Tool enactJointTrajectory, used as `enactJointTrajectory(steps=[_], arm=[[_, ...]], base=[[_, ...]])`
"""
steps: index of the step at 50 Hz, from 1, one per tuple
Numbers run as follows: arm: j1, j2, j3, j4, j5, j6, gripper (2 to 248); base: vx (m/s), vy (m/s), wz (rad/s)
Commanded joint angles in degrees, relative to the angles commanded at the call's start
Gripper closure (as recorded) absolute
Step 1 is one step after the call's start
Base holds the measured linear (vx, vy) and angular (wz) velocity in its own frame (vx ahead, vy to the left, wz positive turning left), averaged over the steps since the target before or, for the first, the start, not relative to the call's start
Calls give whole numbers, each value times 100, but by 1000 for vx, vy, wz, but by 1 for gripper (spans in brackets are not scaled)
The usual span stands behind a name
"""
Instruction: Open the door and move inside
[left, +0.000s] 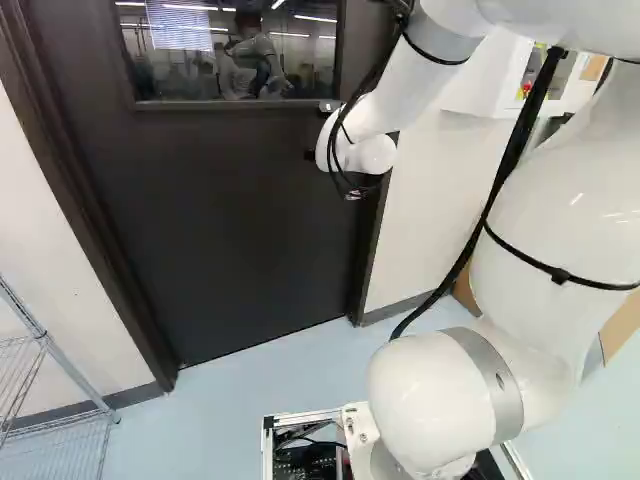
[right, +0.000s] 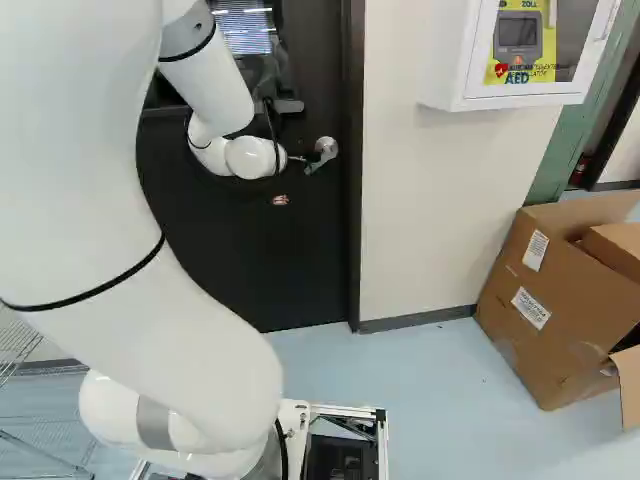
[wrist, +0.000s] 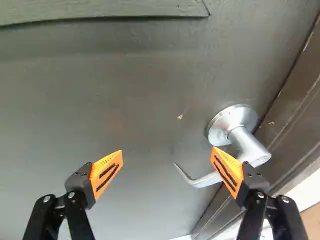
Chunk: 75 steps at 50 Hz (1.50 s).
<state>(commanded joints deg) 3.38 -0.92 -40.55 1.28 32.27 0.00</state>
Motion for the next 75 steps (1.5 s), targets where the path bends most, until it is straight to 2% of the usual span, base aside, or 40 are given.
enactJointTrajectory(steps=[56,63,75], arm=[[0,-584,43,18,0,0,3],[0,-597,33,237,0,0,3],[20,-761,-145,906,0,0,3]], base=[[0,0,0],[0,0,0],[0,0,0]])
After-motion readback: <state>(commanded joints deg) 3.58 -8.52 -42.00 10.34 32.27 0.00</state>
